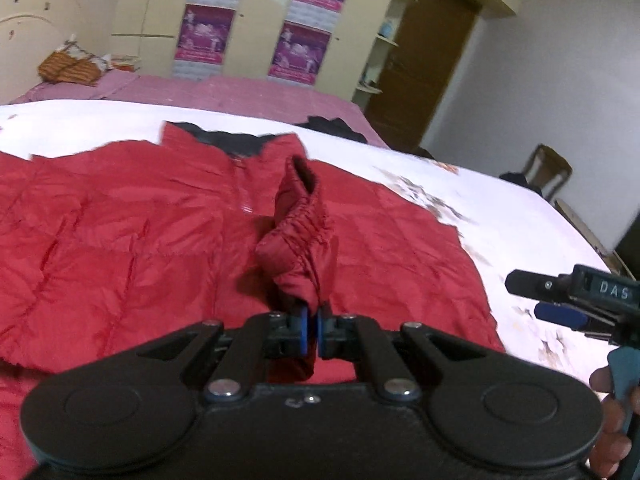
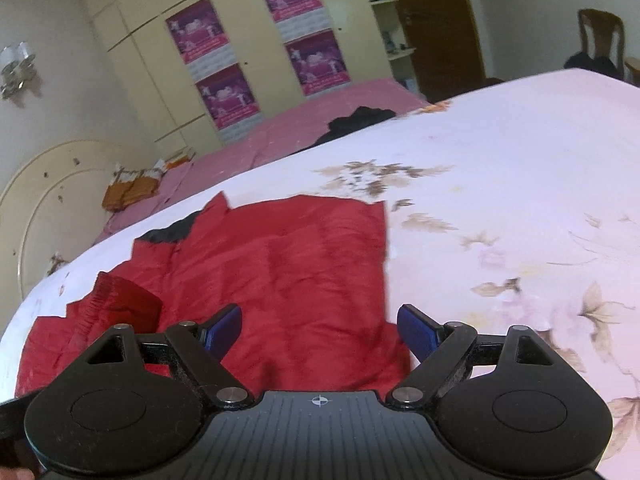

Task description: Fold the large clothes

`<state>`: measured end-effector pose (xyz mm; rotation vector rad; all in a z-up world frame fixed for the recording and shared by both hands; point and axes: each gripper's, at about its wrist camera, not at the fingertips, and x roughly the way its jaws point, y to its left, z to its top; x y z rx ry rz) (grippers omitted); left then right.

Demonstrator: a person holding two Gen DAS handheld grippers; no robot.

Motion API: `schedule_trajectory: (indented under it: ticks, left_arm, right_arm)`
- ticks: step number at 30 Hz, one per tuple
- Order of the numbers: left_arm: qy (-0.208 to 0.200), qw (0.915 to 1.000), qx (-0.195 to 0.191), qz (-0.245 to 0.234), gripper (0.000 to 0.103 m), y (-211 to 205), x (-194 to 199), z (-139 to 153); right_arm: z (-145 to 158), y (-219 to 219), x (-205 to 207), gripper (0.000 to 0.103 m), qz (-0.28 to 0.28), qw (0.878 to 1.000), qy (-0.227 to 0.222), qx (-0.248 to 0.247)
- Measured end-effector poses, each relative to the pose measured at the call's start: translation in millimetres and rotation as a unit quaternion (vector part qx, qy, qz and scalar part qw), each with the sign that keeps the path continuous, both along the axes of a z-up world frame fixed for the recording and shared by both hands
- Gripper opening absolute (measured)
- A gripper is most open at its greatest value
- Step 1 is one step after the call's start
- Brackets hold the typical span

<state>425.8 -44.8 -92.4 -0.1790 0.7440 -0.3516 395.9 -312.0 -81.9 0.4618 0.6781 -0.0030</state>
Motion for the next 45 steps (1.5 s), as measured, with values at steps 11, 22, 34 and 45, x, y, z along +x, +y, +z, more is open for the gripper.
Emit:
schedule_trajectory:
  ticks: [11,22,34,45]
  left_arm:
    - [-0.043,0.9982,-0.025,0.033,0.052,15.0,-19.9,26.9]
    - [-0.002,0.9801,0.086,0.179,0.048,184.4,-71.3,15.1]
    - [0.018,0.9764,0.098,0.192,0.04,199.0,-33.9,-21.8]
    - [0.014,0.9799,0.086,0.18,0.027,206.4,-33.3,-20.4]
  right_arm:
    - [10.5,-13.7,-6.4,0.085,0.002,0.999,-0.017,0.039]
    - [-17.5,54.3,27.9,0.085,0.084,0.991,0.022,0.102]
    - [10.9,91.0,39.6,0.015,0.1,0.995,-0.019,0.024]
    - [-12.3,69.7,20.0,0.015,0.067,0.997,0.023,-0.034]
